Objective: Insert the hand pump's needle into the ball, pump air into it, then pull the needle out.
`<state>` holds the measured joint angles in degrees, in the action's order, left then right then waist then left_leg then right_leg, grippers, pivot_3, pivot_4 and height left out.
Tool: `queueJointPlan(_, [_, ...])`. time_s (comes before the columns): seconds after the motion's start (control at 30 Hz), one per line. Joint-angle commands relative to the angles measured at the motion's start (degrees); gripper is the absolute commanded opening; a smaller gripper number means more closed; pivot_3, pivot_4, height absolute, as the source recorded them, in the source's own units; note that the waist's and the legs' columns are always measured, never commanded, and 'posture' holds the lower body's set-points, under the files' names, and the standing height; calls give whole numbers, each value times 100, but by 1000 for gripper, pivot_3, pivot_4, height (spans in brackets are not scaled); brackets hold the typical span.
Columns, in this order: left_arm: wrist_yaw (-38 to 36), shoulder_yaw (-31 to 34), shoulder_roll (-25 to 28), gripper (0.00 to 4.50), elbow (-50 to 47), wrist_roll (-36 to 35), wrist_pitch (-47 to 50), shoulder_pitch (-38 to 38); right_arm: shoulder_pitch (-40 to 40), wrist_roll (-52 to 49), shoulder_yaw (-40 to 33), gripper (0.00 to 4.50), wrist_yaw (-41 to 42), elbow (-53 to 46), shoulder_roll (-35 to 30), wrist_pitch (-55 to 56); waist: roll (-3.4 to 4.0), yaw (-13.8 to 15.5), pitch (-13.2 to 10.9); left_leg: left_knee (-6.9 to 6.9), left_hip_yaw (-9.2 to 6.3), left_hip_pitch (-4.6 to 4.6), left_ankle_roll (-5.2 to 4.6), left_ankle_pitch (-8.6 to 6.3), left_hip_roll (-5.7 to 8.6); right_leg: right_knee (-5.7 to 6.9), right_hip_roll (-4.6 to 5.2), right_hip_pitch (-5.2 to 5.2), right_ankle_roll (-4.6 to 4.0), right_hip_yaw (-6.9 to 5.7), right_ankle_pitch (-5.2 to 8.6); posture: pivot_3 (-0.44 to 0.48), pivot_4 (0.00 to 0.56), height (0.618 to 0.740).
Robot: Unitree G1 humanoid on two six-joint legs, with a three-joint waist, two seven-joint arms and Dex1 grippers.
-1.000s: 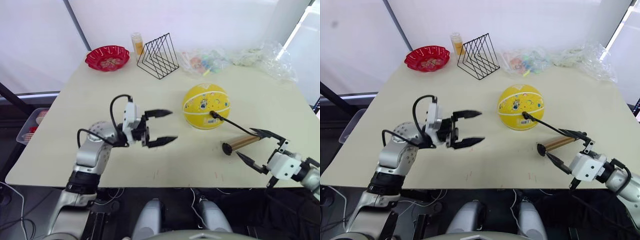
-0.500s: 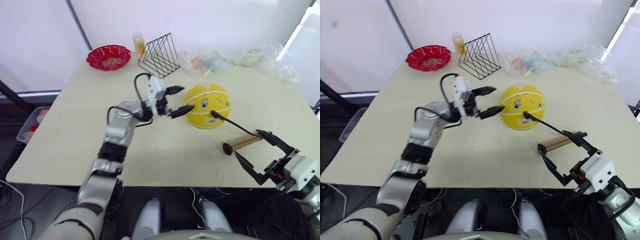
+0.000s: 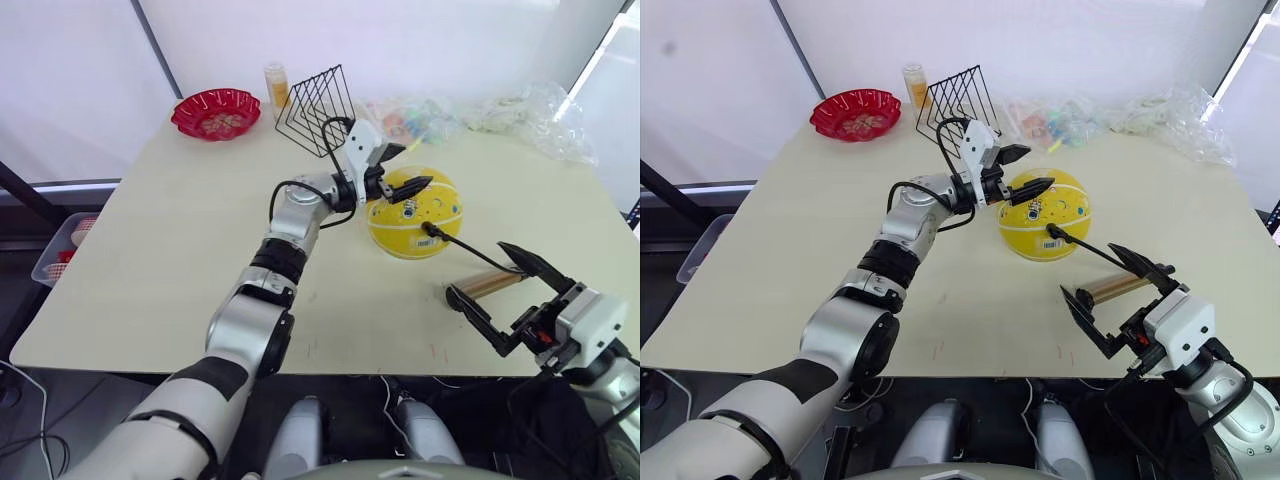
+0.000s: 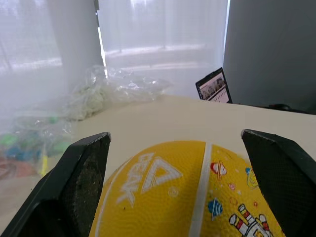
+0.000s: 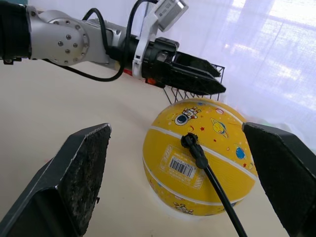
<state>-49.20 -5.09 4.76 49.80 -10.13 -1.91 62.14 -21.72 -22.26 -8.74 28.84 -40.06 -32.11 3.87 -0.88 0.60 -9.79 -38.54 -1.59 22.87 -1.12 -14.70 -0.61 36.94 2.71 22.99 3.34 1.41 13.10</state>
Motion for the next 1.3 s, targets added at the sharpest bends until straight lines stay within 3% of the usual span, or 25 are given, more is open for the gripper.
queueJointPlan(0.03, [39,84,-40,4500,64,60,-171,224,43,15,-14,4467,-15,-248,64,-90,0,2,0,0,0,0,0,0,0,0,0,0,0,-1,0,0,150,740])
queueJointPlan(0.13, [326,5,-195,4500,351,272,-85,398,753,431,304,4467,-301,-201,-18,-851,-7,-25,-5,-1,3,0,0,0,0,0,0,2,2,2,-2,0,150,740])
queueJointPlan(0.27, [358,33,-238,4500,462,354,-120,452,942,564,368,4467,-344,-246,25,-1145,-10,21,-6,-1,-2,3,0,0,3,0,1,2,4,-1,-3,0,150,740])
queueJointPlan(0.37, [552,-61,-392,4500,566,514,42,354,2017,1338,934,4467,-613,118,-152,-2206,-14,-50,-9,5,7,7,0,0,2,-1,1,12,4,9,-3,0,150,740])
queueJointPlan(0.57, [651,-55,-451,4500,590,596,77,292,2776,1852,1264,4467,-658,368,-216,-3019,-15,30,-8,4,-14,12,1,0,5,2,3,10,3,-12,-3,0,150,740])
queueJointPlan(1.07, [790,-55,-556,4500,588,594,130,236,3450,3026,1805,4467,-525,873,-390,-3095,-16,24,-8,2,-12,12,1,1,10,2,8,9,4,-11,-4,0,150,740])
queueJointPlan(1.17, [794,-57,-557,4500,585,591,146,235,3455,3229,1916,3650,-495,946,-391,-2992,-16,24,-8,2,-12,12,1,1,10,2,9,9,4,-11,-4,0,150,740])
queueJointPlan(1.3, [804,-59,-553,4500,595,598,147,229,3435,3379,1962,1691,-453,1006,-357,-2896,-16,25,-8,1,-13,12,1,1,11,4,8,9,4,-11,-4,0,150,740])
